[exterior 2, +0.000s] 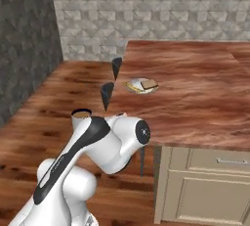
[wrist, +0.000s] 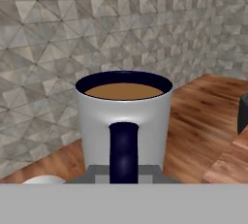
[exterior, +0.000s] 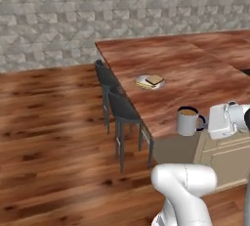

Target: Pick up the brewed coffee from the coffee machine and place it next to the breakfast plate on the dining counter.

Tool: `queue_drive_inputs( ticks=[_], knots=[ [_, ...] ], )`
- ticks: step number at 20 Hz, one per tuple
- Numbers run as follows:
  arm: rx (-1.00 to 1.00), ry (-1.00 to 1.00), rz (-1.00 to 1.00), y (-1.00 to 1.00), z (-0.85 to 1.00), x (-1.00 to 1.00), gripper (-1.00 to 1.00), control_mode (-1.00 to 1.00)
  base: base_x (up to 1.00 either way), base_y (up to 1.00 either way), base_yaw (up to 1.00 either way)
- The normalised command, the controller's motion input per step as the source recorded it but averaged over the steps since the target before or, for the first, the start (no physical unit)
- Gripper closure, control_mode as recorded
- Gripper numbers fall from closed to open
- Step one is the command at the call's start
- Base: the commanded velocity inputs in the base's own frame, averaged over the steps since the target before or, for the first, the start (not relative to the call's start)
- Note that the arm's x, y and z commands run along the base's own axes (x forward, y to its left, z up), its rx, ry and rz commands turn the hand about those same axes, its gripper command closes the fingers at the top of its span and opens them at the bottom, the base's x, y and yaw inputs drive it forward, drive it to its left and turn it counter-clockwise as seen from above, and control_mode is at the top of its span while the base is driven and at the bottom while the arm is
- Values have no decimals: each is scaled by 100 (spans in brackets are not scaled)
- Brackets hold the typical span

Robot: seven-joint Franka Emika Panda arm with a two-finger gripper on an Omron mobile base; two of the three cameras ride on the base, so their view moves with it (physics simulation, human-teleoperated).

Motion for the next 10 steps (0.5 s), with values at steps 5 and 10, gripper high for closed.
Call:
queue_drive_inputs(
  ticks=[5,10],
  knots=[
    [0,0,0,0,0,0,100,100,50,100,-53],
    [0,0,0,0,0,0,100,100,49,100,-58]
  ],
)
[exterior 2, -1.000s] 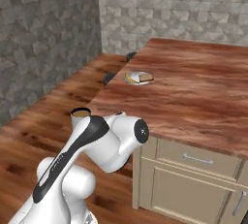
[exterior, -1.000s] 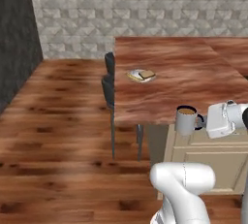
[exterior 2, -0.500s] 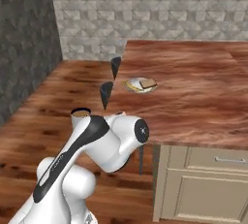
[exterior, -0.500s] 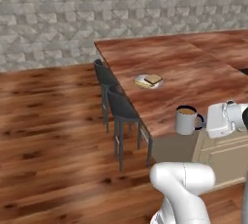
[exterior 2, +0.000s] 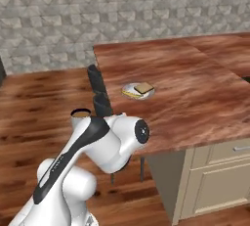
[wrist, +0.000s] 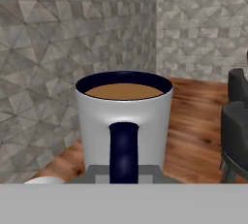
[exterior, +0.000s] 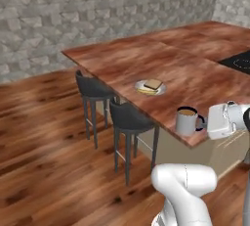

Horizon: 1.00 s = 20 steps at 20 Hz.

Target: Pick up the brewed coffee from the coffee machine and place it next to the breakfast plate on the dining counter.

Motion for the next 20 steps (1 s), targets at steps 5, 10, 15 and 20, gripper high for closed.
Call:
queue_drive_inputs(
  ticks=[5,10,15,20],
  knots=[
    [0,0,0,0,0,0,100,100,51,100,-58],
    [0,0,0,0,0,0,100,100,54,100,-59],
    [0,0,0,0,0,0,100,100,55,82,-57],
    [0,0,0,0,0,0,100,100,69,34,-49]
  ],
)
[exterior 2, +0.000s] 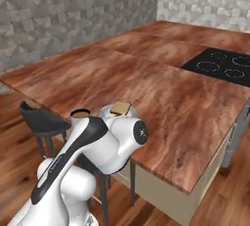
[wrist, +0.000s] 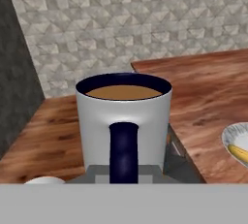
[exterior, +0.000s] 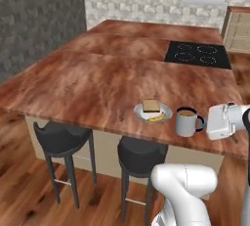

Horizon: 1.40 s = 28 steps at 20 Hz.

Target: Pick up the brewed coffee from the coffee machine and place it next to the breakfast plate on the dining counter.

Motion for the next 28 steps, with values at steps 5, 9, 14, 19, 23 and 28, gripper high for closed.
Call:
queue_drive_inputs(
  ticks=[5,9,14,19,23,28],
  knots=[
    [0,0,0,0,0,0,100,100,63,19,-48],
    [0,0,0,0,0,0,100,100,57,18,-45],
    [0,0,0,0,0,0,100,100,54,32,-39],
    [-4,0,-10,12,-1,28,100,-100,17,13,-10],
    [-1,0,-5,1,-14,60,100,-100,0,0,0],
    [0,0,0,0,-26,64,100,-100,0,0,0]
  ],
)
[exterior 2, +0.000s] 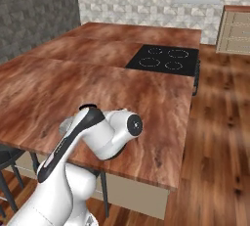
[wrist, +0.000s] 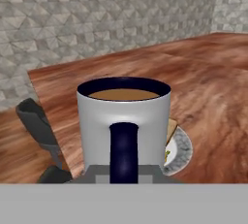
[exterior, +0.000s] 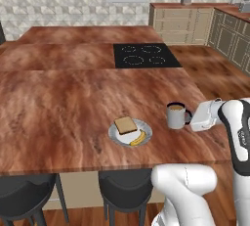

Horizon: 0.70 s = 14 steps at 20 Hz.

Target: Pick up the brewed coffee from the coffee machine and place it next to the breakfast plate on the dining counter.

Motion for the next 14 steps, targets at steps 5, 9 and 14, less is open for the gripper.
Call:
queue_drive_inputs(
  ticks=[5,9,14],
  knots=[
    [0,0,0,0,-35,44,100,-100,0,0,0],
    [0,-1,0,-6,-32,40,100,-100,0,0,0],
    [0,-2,0,-25,-27,25,100,-100,0,0,0]
  ],
)
